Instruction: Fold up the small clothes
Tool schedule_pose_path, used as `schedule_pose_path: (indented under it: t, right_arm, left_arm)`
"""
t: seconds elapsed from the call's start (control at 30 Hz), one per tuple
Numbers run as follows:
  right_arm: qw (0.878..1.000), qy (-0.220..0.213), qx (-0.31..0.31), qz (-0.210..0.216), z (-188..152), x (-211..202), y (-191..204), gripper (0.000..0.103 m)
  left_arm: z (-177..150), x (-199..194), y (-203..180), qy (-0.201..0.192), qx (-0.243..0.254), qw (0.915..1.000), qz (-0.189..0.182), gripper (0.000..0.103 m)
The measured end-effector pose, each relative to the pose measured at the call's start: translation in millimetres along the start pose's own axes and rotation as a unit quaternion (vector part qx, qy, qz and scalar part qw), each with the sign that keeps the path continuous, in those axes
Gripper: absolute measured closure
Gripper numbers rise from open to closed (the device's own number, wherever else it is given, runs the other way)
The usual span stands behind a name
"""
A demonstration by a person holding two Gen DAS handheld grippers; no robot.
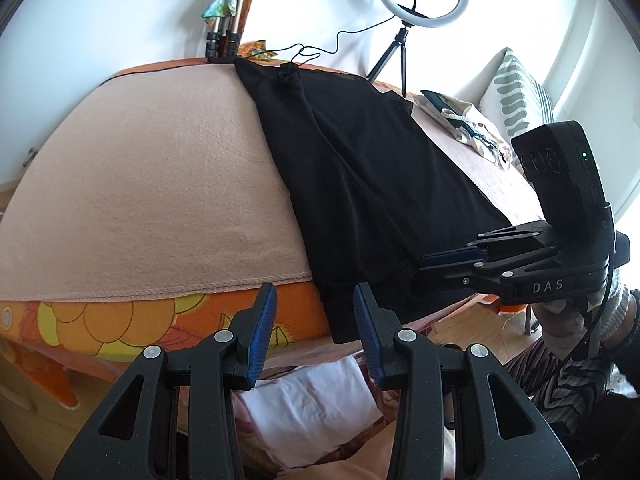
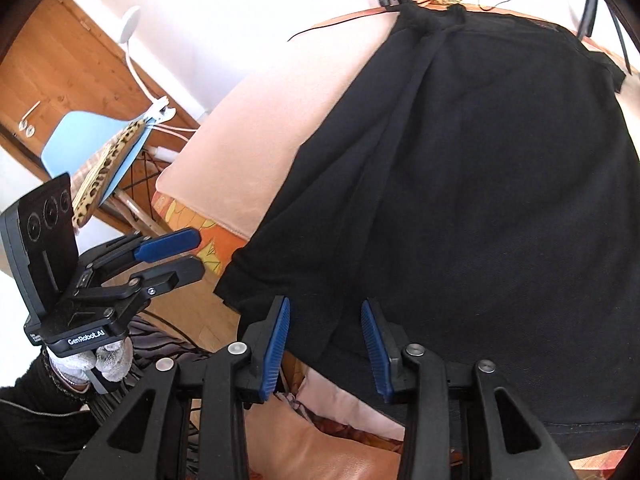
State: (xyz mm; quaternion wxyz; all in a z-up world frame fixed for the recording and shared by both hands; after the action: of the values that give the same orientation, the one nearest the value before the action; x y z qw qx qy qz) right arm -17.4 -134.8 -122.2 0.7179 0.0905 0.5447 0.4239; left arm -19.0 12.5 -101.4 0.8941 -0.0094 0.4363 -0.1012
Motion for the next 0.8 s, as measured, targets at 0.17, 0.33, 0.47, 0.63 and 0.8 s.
schedule_pose_path:
  t: [0.17,0.33,0.47,0.63,0.8]
  right_arm:
    - [1.0,0.0,0.003,0.005,0.5,-0.3,-0.9,0.103]
    - [1.0,-0.019,0.01,-0.008,-4.4,-19.4,-6.5,0.103]
    - [1.0,-0.012,0.019,-0.013,-9.7,-17.5,-12.7,0.103]
    - [0.999,-0.008,0.004,-0.036,-12.4,-17.7,-11.9,0.103]
    - [0.999,-0.026,-0.004,-0.032,-15.2,-34.9,-14.7,0.088]
  left_arm:
    - [-2.5,0.3,-4.4,0.002,0.009,1.0,-0.002,0.065]
    - [-3.2,1.8,-9.2,0.003,0.018,0.9998,-0.005,0.065]
    - [-3.8,2.5,-17.0,0.001,0.037,0.9993,0.003,0.065]
    - [-4.7,3.2,-23.4,-0.003,0.056,0.9983,0.017,0.065]
    - [-3.9,3.0,-30.2,-0.001,0.06,0.998,0.018,0.065]
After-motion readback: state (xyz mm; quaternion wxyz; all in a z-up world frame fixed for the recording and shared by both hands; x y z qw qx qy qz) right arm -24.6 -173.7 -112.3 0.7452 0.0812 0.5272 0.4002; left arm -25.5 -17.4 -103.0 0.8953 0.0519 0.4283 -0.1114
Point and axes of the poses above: each gripper's, at about its wrist camera, not at the fingertips, and x roughly the way its jaws point, y to its left, z to its top, the point moved 2 cm from there along x, roughly the way its jaws point, and after that the axes turned 13 degrees about z, right-handed, at the moved point
